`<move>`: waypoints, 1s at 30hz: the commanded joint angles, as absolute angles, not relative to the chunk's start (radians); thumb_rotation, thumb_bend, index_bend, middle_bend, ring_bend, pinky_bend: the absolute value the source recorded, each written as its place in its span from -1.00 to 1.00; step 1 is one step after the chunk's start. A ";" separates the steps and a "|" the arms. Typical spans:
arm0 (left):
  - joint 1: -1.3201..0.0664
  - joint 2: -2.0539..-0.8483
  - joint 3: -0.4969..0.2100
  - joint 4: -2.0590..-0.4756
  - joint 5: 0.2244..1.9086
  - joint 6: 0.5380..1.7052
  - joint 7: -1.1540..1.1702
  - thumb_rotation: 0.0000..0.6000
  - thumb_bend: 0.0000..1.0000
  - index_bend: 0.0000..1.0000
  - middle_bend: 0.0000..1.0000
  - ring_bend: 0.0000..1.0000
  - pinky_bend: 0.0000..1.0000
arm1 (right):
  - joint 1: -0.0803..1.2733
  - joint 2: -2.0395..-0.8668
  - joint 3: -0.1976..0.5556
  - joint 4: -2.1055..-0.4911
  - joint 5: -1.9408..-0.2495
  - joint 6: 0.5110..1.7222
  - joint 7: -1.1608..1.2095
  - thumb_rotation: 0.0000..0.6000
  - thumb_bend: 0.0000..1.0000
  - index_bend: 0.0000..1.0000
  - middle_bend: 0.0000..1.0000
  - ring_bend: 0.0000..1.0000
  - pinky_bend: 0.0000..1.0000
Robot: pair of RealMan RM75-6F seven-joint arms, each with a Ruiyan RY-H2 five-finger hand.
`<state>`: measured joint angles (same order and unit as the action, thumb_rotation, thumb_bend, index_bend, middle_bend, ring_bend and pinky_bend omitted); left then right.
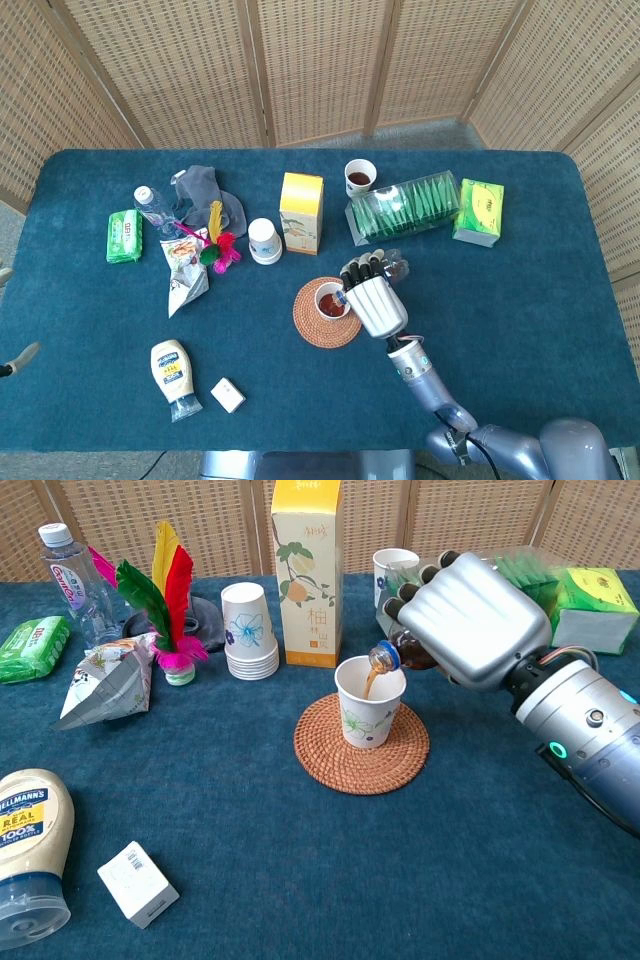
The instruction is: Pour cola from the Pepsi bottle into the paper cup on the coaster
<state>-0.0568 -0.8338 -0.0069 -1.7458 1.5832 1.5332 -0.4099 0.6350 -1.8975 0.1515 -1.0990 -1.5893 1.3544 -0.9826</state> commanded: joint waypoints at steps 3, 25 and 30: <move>-0.057 -0.834 -0.007 -1.746 1.582 1.533 -0.408 1.00 -0.42 -1.00 -1.00 -1.00 -1.00 | 0.637 -1.897 0.152 -1.094 -1.594 1.356 -0.988 1.00 0.67 -0.19 -0.19 -0.32 0.26; -0.060 -0.835 -0.007 -1.750 1.578 1.524 -0.402 1.00 -0.42 -1.00 -1.00 -1.00 -1.00 | 0.608 -1.907 0.185 -1.102 -1.524 1.353 -0.851 1.00 0.68 -0.17 -0.18 -0.32 0.26; -0.062 -0.835 -0.006 -1.753 1.579 1.519 -0.395 1.00 -0.42 -1.00 -1.00 -1.00 -1.00 | 0.590 -1.894 0.187 -1.124 -1.505 1.357 -0.779 1.00 0.67 -0.17 -0.17 -0.32 0.26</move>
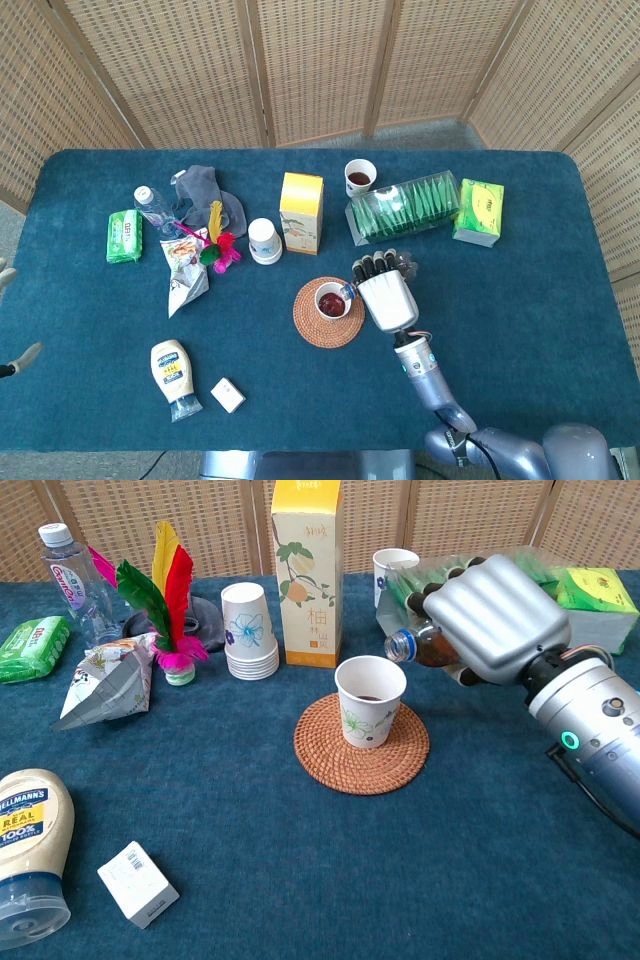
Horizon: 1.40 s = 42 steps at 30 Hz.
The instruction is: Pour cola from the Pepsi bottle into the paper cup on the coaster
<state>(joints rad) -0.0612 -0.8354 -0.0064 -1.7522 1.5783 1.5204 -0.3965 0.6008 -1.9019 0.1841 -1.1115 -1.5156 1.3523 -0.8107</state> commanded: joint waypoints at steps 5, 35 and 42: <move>-0.062 -0.836 -0.004 -1.757 1.580 1.517 -0.388 1.00 -0.42 -1.00 -1.00 -1.00 -1.00 | 0.568 -1.875 0.210 -1.175 -1.473 1.371 -0.690 1.00 0.67 -0.16 -0.17 -0.32 0.26; -0.066 -0.843 0.006 -1.774 1.583 1.498 -0.340 1.00 -0.42 -1.00 -1.00 -1.00 -1.00 | 0.355 -1.682 0.316 -1.360 -1.276 1.416 0.068 1.00 0.80 -0.13 -0.16 -0.37 0.26; -0.064 -0.855 0.000 -1.771 1.577 1.507 -0.324 1.00 -0.42 -1.00 -1.00 -1.00 -1.00 | 0.321 -1.688 0.314 -1.269 -1.263 1.412 0.220 1.00 0.81 -0.13 -0.17 -0.43 0.24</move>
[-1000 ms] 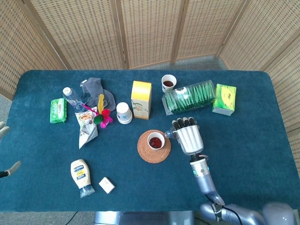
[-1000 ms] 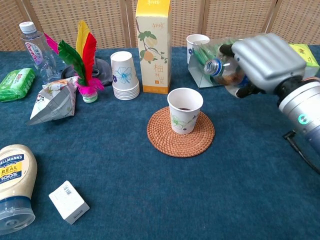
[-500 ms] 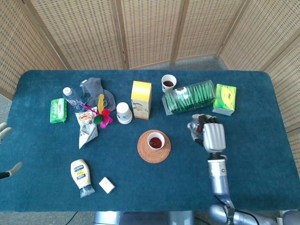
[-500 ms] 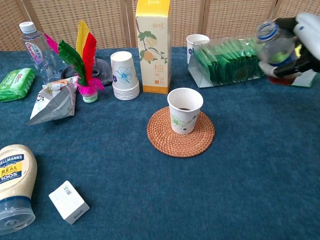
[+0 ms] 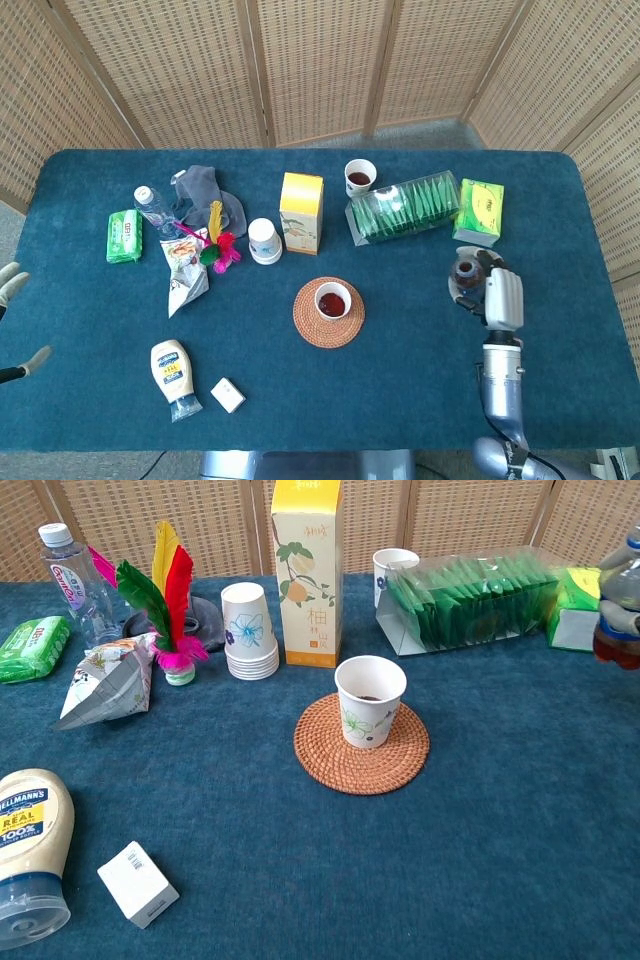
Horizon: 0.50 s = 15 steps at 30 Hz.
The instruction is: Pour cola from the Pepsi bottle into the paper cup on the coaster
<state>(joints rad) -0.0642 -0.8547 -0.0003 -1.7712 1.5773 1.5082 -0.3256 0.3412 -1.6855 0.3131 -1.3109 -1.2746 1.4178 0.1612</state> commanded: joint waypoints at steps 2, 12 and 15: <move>-0.065 -0.855 0.001 -1.773 1.577 1.503 -0.320 1.00 -0.42 -1.00 -1.00 -1.00 -1.00 | 0.313 -1.694 0.321 -1.250 -1.255 1.411 0.267 1.00 0.82 -0.13 -0.17 -0.43 0.24; -0.067 -0.856 0.003 -1.776 1.578 1.498 -0.311 1.00 -0.42 -1.00 -1.00 -1.00 -1.00 | 0.281 -1.696 0.347 -1.207 -1.205 1.375 0.421 1.00 0.86 -0.12 -0.17 -0.43 0.24; -0.067 -0.857 0.003 -1.776 1.577 1.497 -0.310 1.00 -0.42 -1.00 -1.00 -1.00 -1.00 | 0.274 -1.709 0.342 -1.161 -1.207 1.370 0.457 1.00 0.87 -0.12 -0.17 -0.43 0.24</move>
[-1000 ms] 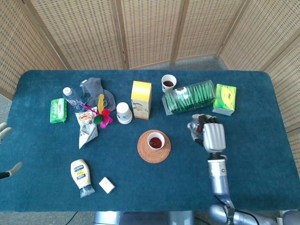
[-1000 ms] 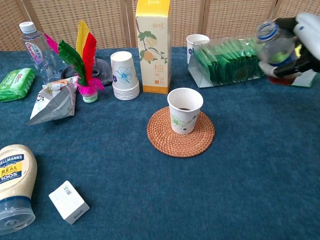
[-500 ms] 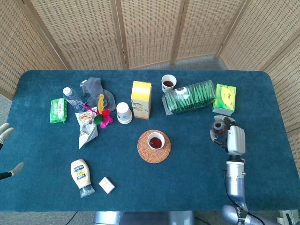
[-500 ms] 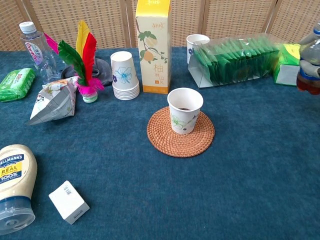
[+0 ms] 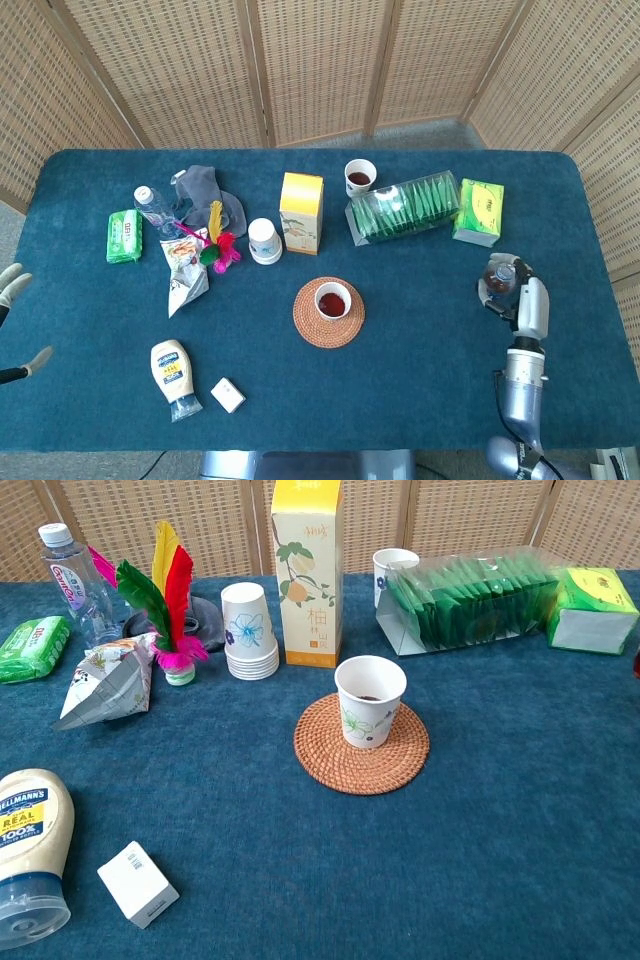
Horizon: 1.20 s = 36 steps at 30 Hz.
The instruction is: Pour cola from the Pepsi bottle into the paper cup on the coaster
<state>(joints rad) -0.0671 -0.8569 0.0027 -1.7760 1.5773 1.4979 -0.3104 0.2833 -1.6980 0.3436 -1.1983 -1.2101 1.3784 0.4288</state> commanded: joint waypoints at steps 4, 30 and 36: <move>-0.070 -0.859 0.003 -1.777 1.575 1.492 -0.305 1.00 -0.42 -1.00 -1.00 -1.00 -1.00 | 0.271 -1.733 0.344 -1.103 -1.201 1.348 0.529 1.00 0.87 -0.12 -0.17 -0.43 0.24; -0.077 -0.876 0.007 -1.793 1.570 1.472 -0.242 1.00 -0.42 -1.00 -1.00 -1.00 -1.00 | 0.273 -1.875 0.321 -0.719 -1.263 1.297 0.905 1.00 0.88 -0.11 -0.20 -0.48 0.24; -0.077 -0.877 0.007 -1.794 1.569 1.471 -0.241 1.00 -0.42 -1.00 -1.00 -1.00 -1.00 | 0.271 -1.870 0.308 -0.711 -1.283 1.296 0.936 1.00 0.84 -0.16 -0.33 -0.61 0.18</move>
